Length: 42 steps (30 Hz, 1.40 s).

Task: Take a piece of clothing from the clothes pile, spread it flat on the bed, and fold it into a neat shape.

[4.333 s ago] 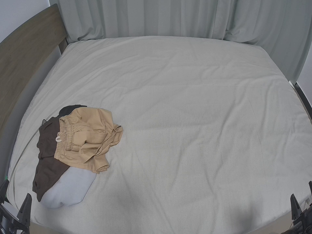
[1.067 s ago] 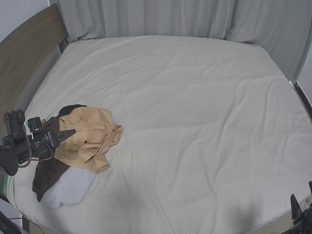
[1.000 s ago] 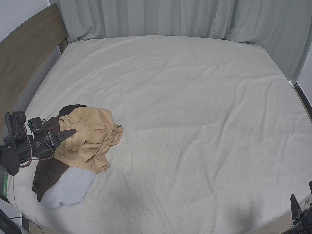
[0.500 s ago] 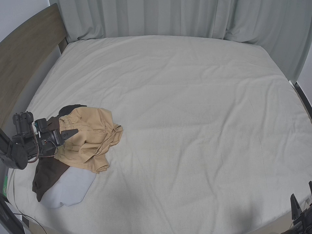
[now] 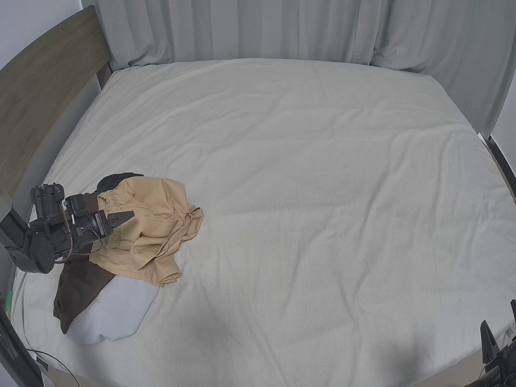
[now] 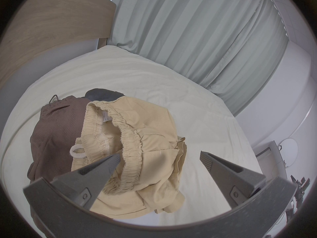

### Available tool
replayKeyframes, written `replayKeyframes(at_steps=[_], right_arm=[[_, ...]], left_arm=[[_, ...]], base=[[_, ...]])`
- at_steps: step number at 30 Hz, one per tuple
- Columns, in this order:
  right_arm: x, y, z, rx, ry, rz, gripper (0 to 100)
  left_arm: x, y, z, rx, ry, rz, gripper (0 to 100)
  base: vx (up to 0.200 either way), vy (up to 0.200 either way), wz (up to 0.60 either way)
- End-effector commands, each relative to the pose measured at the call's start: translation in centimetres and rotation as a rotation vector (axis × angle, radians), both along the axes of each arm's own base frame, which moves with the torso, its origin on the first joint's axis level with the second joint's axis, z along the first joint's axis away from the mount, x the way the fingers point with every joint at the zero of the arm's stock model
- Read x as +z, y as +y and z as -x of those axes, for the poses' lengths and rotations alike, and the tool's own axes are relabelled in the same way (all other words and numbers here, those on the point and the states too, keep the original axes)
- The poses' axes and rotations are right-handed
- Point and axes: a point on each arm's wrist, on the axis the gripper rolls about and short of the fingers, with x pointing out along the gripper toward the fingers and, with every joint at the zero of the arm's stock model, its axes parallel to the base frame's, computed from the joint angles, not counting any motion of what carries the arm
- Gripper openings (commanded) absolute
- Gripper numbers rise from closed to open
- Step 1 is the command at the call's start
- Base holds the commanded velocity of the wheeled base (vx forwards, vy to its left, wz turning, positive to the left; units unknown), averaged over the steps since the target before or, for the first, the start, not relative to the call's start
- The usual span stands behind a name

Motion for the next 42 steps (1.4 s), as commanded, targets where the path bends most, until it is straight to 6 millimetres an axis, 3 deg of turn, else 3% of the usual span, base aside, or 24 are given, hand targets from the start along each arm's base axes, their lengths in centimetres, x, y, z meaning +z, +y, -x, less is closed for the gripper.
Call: replayKeyframes(at_steps=[1,23,35,36,42], right_arm=[[-0.5,0.0,-0.1,0.0,0.012,0.001,100],[-0.5,0.0,-0.1,0.0,0.012,-0.002,100],[-0.5,0.0,-0.1,0.0,0.012,-0.002,100],[-0.5,0.0,-0.1,0.0,0.012,-0.002,100],[-0.5,0.0,-0.1,0.0,0.012,-0.002,100]], left_arm=[[-0.3,-0.1,-0.5,-0.005,0.003,0.001,100],[-2.1,-1.5,-1.7,-0.055,0.001,0.003,100],[-2.1,-1.4,-2.2,-0.051,-0.02,0.005,100],[-2.1,-1.4,-2.2,-0.05,-0.02,0.003,0],[-1.9,-1.4,-2.4,-0.049,-0.035,0.003,0]], base=[[0.0,0.0,0.0],[0.0,0.0,0.0],[0.0,0.0,0.0],[0.0,0.0,0.0],[0.0,0.0,0.0]])
